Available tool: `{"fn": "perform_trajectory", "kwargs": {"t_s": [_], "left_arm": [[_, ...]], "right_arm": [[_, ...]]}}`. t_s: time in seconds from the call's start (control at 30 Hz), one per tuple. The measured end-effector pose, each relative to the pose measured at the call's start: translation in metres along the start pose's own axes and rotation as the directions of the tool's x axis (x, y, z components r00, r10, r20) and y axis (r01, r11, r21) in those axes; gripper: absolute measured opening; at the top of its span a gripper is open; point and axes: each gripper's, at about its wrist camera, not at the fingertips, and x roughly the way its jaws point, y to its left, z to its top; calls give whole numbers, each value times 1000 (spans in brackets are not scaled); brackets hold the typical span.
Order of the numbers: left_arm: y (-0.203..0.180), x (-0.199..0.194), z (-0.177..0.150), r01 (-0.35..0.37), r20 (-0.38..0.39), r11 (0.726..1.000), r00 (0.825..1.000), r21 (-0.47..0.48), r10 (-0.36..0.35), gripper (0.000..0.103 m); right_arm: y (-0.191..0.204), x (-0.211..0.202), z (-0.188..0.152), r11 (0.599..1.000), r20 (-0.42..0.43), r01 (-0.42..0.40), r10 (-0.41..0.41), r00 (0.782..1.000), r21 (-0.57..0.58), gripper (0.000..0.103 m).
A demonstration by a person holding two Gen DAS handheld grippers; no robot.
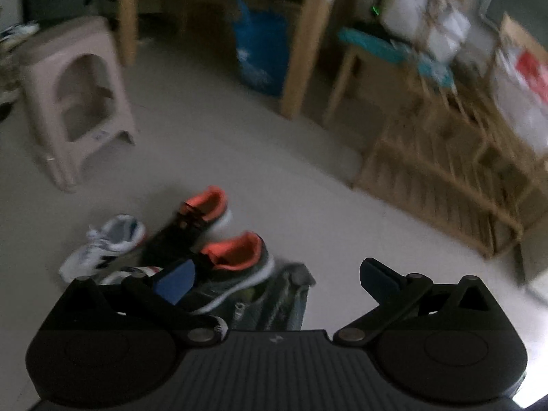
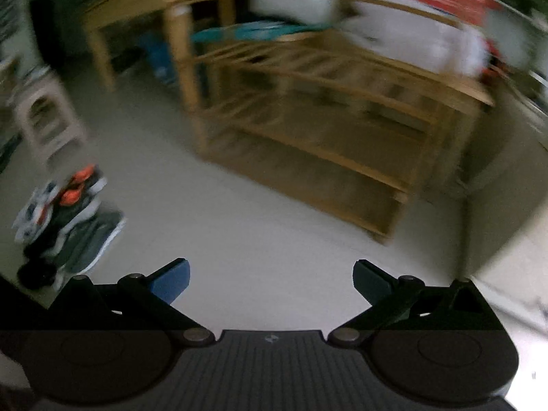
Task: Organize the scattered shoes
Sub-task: 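Grasp a grey-blue knit slip-on at the heel with the left tool and lift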
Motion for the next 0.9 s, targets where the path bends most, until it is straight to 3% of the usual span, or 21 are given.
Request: {"fn": "perform_trajectory", "kwargs": {"t_s": [0.17,0.4,0.47,0.5,0.63,0.9], "left_arm": [[-10,98,-24,69,-102,997,993,31,-66,103],[-24,223,-71,114,-270,992,958,46,-97,103],[-26,249,-80,131,-305,991,946,34,-114,103],[-27,262,-83,139,-321,990,939,29,-122,103],[-33,297,-90,172,-373,985,915,14,-154,103],[-39,332,-87,158,-418,987,897,2,-142,103]], "right_arm": [[64,39,22,999,-13,-29,29,999,-13,103],[124,93,-3,993,-48,-107,110,993,54,103],[134,107,-5,990,-116,-126,133,984,65,103],[137,110,-5,991,-149,-118,127,981,69,103],[146,109,0,992,-148,-128,129,980,20,103],[150,108,9,986,-175,-163,168,970,39,103]]}}
